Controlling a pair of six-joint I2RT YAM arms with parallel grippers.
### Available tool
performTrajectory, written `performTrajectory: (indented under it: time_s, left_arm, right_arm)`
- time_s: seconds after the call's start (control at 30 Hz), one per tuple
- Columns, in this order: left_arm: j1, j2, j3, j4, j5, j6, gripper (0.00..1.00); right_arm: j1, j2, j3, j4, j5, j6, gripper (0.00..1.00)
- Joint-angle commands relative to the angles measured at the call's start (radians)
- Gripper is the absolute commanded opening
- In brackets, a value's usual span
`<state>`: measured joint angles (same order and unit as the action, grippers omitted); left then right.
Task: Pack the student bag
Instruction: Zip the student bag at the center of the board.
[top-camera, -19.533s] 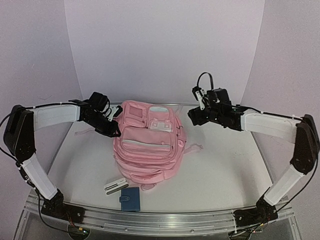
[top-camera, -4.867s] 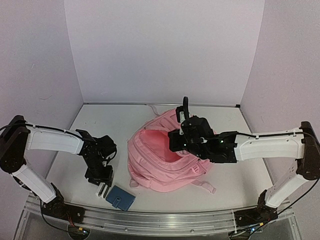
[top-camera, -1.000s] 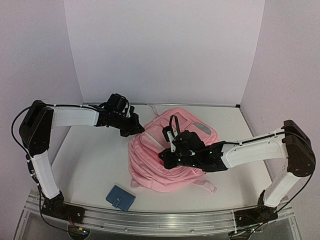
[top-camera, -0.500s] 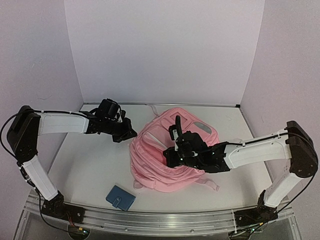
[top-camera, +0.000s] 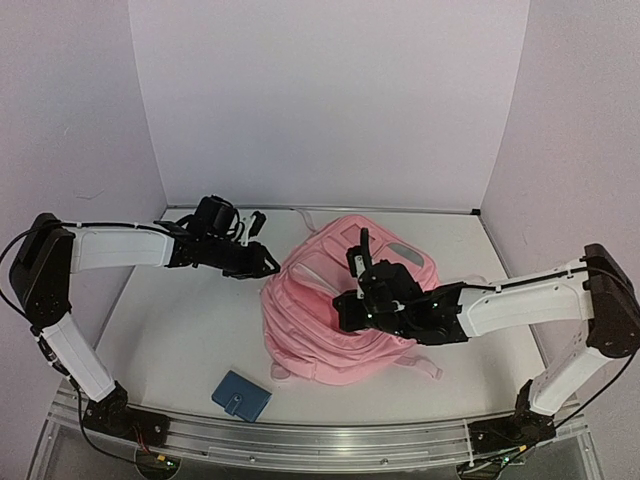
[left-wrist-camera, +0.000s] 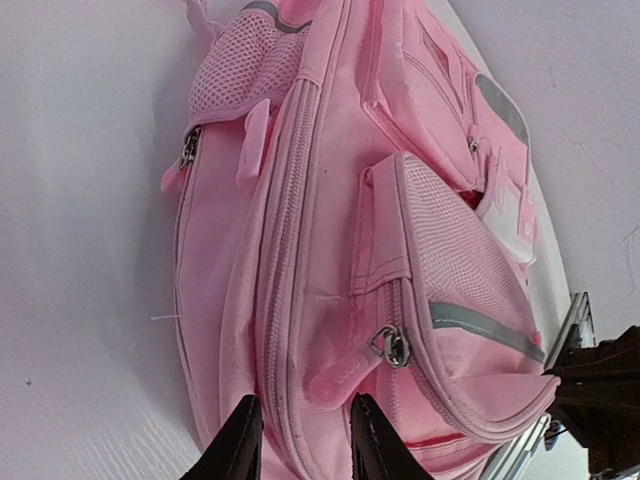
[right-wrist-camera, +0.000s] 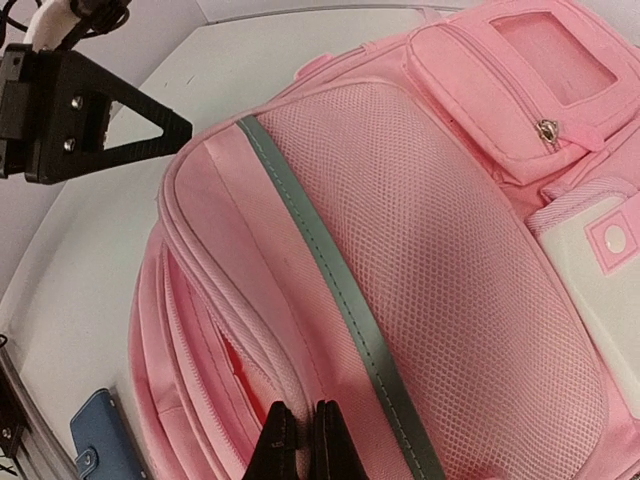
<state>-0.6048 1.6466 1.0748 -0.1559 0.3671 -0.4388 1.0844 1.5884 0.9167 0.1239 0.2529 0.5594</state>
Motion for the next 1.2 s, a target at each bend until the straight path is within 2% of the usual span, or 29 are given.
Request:
performTrajectory:
  time_s: [0.0,0.2,0.5,0.83,1.17]
  left_arm:
    - [0.005,-0.056,-0.005,-0.006,-0.034,0.195,0.29]
    - [-0.021,-0.066,-0.035,0.057,0.054,0.251,0.33]
    - [-0.078,0.0,0.044,0.034,-0.039,0.365,0.33]
    - [-0.103,0.099,0.139,-0.014,-0.131,0.437,0.23]
    - [-0.134,0.138,0.157,0.004,-0.134,0.496,0.27]
  right_arm:
    - [-0.042,-0.049,-0.019,-0.077,0.117,0.052,0.0]
    - [-0.091,-0.041,-0.02,-0.082,0.094,0.014,0.0]
    - [-0.112,-0.058,-0.024,-0.082,0.066,0.009,0.0]
    - [-0.117,-0.08,-0.027,-0.082,0.054,0.008,0.0]
    - [-0.122,-0.081,-0.026,-0.082,0.043,0.003,0.0]
